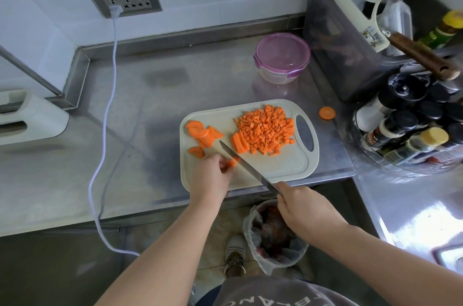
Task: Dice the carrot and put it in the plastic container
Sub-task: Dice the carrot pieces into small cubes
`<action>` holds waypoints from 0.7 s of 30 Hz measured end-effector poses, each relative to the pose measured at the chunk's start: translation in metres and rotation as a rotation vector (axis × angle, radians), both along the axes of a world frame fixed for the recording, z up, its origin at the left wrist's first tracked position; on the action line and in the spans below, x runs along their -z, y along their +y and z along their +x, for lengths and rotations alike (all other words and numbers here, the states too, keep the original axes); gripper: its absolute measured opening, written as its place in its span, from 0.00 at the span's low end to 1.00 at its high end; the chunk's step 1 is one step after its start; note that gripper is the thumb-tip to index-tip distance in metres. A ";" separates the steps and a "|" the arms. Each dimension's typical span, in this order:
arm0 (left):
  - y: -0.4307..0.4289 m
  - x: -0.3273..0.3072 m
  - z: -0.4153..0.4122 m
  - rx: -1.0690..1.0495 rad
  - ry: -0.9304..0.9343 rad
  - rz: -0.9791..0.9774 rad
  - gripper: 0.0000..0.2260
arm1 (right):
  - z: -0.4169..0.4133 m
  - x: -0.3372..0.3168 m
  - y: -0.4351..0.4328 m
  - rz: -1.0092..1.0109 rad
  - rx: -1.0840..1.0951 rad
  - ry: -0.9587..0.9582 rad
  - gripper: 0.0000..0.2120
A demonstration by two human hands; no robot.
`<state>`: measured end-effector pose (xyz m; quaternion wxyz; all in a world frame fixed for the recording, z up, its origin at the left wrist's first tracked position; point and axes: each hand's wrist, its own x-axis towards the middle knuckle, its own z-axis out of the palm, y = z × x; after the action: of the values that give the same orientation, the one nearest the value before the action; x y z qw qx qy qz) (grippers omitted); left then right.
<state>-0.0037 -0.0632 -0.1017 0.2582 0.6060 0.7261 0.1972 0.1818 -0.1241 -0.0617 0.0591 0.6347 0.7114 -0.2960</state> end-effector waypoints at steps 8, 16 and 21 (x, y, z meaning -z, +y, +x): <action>0.007 -0.004 0.008 -0.047 0.052 -0.091 0.04 | -0.002 0.001 0.003 -0.009 -0.003 -0.008 0.10; 0.008 -0.008 0.002 -0.037 -0.068 -0.155 0.06 | -0.001 0.007 0.005 -0.017 -0.007 -0.037 0.11; 0.005 -0.004 -0.004 -0.016 -0.062 -0.160 0.05 | 0.000 0.012 0.004 -0.009 -0.033 -0.052 0.10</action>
<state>-0.0077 -0.0585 -0.0981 0.3265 0.5711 0.7361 0.1593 0.1820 -0.1200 -0.0736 0.0853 0.6301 0.7185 -0.2817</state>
